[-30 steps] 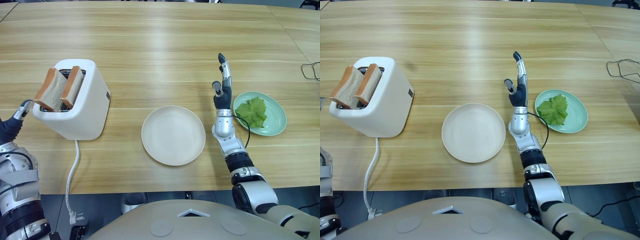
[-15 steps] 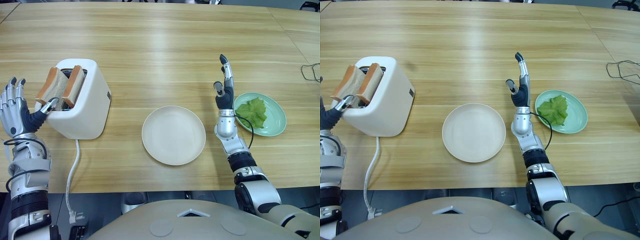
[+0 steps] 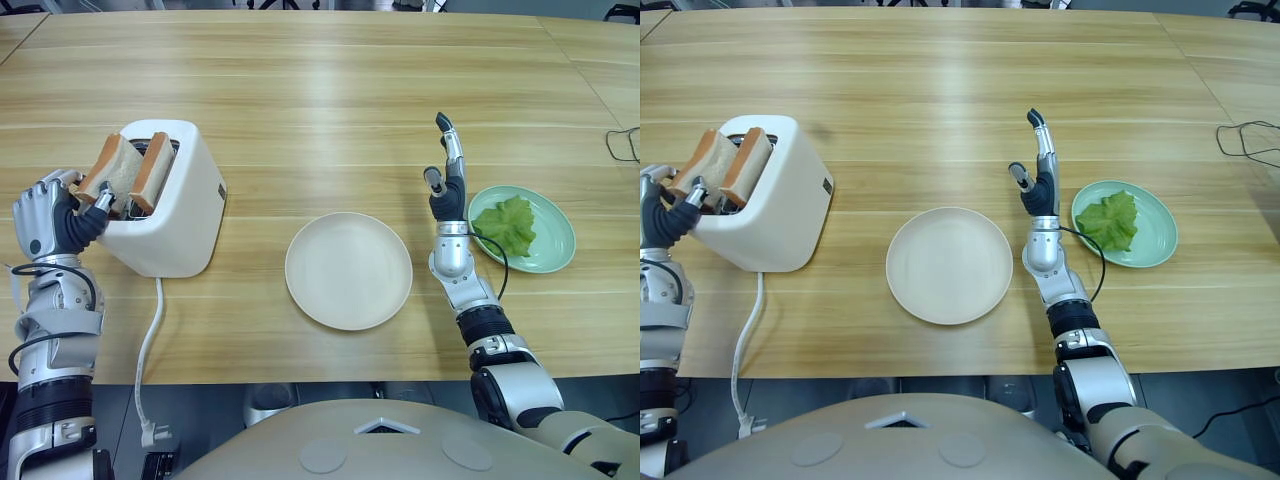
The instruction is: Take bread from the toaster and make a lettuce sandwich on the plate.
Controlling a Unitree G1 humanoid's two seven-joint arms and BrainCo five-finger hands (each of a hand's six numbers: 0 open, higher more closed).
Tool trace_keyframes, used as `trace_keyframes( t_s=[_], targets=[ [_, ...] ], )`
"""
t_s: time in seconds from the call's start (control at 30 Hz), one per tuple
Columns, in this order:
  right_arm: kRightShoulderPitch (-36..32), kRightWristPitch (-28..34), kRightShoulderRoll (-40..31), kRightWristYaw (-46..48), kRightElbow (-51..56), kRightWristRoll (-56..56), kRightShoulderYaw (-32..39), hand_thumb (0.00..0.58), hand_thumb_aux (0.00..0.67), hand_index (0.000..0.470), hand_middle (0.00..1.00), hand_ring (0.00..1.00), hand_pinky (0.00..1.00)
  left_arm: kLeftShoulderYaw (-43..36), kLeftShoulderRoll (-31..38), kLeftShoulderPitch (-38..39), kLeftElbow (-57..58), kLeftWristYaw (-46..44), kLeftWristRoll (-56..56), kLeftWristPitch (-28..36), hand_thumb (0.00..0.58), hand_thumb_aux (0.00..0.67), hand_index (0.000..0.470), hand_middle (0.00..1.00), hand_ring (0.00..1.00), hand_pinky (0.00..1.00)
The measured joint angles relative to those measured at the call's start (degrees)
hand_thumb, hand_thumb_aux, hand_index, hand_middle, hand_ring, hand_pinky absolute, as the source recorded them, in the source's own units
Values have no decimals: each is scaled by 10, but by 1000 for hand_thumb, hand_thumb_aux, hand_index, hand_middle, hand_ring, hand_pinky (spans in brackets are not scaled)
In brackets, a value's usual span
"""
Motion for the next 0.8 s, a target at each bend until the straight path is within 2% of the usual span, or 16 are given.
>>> trace_keyframes(
  t_s=[0.23,0.57,0.73,0.8],
  targets=[
    [0,1,1,-2,0,1,-1,0,0,0,0,0,0,6,-13,-2,-23,18,-5,-1,580,670,460,1000,1000,1000],
    [0,11,7,-21,1,0,-2,0,0,0,0,0,0,52,-56,-66,-106,120,-23,-19,580,670,460,1000,1000,1000],
    [0,13,6,-30,5,2,-9,0,0,0,0,0,0,53,-86,-93,-154,148,-29,-45,580,670,460,1000,1000,1000],
    [0,13,5,-37,5,2,-14,0,0,0,0,0,0,54,-104,-107,-182,148,-62,-76,580,670,460,1000,1000,1000]
  ],
)
